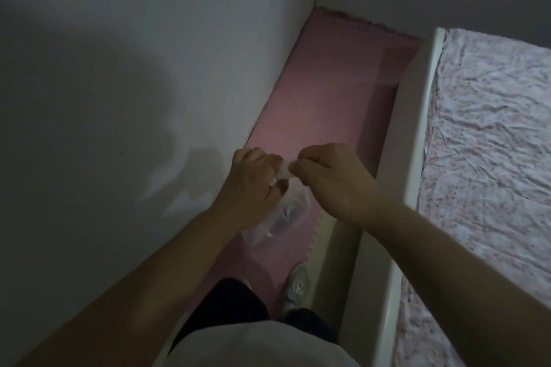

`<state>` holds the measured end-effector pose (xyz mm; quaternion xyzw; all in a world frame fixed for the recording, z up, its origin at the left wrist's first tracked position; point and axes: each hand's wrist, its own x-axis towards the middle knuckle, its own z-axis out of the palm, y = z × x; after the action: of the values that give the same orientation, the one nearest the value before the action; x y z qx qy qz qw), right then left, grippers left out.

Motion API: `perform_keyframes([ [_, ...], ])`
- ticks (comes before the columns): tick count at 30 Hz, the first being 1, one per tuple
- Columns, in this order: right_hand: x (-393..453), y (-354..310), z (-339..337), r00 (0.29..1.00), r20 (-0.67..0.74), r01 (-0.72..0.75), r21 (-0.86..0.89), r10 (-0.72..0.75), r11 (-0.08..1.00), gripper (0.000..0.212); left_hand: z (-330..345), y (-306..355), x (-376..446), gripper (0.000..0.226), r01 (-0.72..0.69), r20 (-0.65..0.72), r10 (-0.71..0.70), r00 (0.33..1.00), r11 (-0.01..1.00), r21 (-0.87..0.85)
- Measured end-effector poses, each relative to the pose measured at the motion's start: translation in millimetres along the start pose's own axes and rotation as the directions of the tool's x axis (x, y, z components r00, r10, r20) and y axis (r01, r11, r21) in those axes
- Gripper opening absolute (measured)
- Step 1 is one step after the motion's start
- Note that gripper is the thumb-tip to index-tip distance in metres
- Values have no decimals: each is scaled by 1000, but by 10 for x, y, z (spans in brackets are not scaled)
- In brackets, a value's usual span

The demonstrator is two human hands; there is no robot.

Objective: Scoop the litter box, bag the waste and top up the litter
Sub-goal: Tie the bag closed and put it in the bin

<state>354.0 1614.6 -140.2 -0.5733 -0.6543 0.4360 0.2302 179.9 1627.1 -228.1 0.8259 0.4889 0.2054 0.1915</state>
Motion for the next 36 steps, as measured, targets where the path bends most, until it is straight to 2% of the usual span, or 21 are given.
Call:
perform_keyframes([
  [4,409,120,-38,999,-21,-31,41,31,999,42,88,-258,371,12,14,44,-16,999,999,32],
  [8,797,249,99,1000,-20,8,-80,-10,997,48,215,-693,613,28,3,129,-10,992,999,49],
  [16,1445,550,374,993,-47,-116,-162,110,980,46,541,-1346,992,23,-34,222,52,974,996,-83],
  [22,1643,761,382,994,-60,-98,-232,86,968,50,751,-1569,1168,22,-91,255,131,958,982,-164],
  [27,1747,1111,379,995,-44,-102,-230,95,968,48,1031,-1640,1351,30,22,308,36,951,983,-185],
  [31,1736,1541,640,983,-10,-180,-254,184,950,42,1243,-1652,1275,57,79,354,29,935,955,-286],
  [33,1717,1838,820,972,-15,-230,-264,235,937,38,1407,-1745,1164,51,130,365,-20,931,951,-280],
  [35,1706,2160,1028,960,-24,-275,-254,279,927,37,1616,-1865,1013,46,261,391,-140,910,925,-275],
  [36,1715,2324,1141,951,-13,-303,-236,309,923,36,1736,-1919,941,47,348,435,-207,876,896,-274],
])
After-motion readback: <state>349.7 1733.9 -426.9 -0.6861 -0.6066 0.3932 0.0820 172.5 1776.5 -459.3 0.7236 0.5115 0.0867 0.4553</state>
